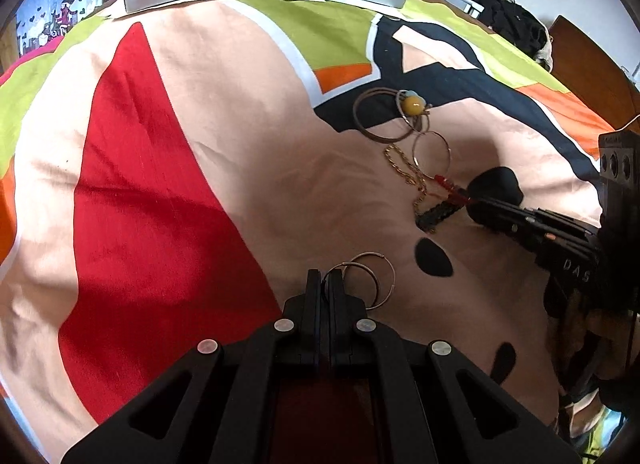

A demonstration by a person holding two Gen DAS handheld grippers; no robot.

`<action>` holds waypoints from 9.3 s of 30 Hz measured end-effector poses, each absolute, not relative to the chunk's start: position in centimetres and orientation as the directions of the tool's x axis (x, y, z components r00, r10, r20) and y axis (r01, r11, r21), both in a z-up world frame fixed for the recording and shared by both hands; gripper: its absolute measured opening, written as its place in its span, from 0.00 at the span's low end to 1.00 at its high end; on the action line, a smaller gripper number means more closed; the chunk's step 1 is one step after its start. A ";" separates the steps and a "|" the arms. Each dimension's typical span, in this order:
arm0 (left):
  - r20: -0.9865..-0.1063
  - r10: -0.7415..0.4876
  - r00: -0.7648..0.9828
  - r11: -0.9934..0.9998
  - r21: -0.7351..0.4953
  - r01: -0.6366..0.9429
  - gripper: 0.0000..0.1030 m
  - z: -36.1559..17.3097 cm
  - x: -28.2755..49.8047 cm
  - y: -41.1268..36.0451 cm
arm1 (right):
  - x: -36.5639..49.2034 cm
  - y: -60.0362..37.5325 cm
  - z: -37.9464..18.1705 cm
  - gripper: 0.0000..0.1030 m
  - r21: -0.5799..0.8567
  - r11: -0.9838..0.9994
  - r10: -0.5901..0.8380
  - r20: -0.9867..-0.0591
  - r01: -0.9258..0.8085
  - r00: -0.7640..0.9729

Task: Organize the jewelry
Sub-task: 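Grasp the metal rings with the left tool while the right tool grasps the red string bracelet, then carry the rings and red bracelet into the white tray and open both tools, then withdraw both tools from the tray back toward the remaining jewelry, then move the left tool to the yellow-bead ring while the right tool moves to the gold hoop, then grasp the yellow-bead ring with the left tool while the right tool grasps the gold hoop, then carry the bead ring and hoop into the white tray and open both tools, then withdraw both tools from the tray back toward the remaining jewelry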

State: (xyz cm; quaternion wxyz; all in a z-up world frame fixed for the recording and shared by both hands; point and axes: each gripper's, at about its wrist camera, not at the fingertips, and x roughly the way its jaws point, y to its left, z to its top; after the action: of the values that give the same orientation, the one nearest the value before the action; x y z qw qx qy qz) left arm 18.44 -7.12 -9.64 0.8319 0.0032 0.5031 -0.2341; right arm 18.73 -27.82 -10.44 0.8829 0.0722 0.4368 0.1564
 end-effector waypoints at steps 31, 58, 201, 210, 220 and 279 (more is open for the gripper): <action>-0.737 -0.435 0.517 0.882 -0.235 0.408 0.01 -1.6 20.6 -10.1 | 16.7 -30.0 -3.8 0.07 0.252 0.932 0.363 -0.614 -0.261 0.701; -0.727 -0.256 0.637 0.960 -0.266 0.083 0.01 2.6 44.6 -6.8 | 38.8 -26.6 1.4 0.07 0.279 0.883 0.464 -0.400 -0.377 0.791; -0.826 -0.371 0.424 0.832 -0.092 0.548 0.00 -10.1 30.3 -15.7 | 25.6 -27.7 -11.8 0.04 -0.038 0.938 0.191 -0.773 -0.345 0.605; -0.774 -0.338 0.536 0.856 -0.016 0.517 0.00 -6.4 29.7 -13.6 | 25.1 -29.9 -9.0 0.04 -0.028 0.960 0.179 -0.699 -0.277 0.692; -0.682 -0.377 0.627 0.873 -0.036 0.486 0.00 -0.2 32.2 -12.6 | 27.8 -29.9 -2.8 0.04 -0.051 0.954 0.217 -0.561 -0.295 0.799; -0.430 -0.209 0.878 0.977 -0.132 0.168 0.84 9.5 30.6 -6.8 | 31.8 -29.7 7.3 1.00 0.086 0.965 0.259 -0.419 -0.246 0.870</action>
State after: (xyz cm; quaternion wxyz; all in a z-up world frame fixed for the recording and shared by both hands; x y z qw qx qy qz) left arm 30.59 -6.82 9.50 0.9681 -0.0451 0.2265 -0.0975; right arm 31.79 -29.65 7.26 0.9669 0.0151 0.2186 0.1305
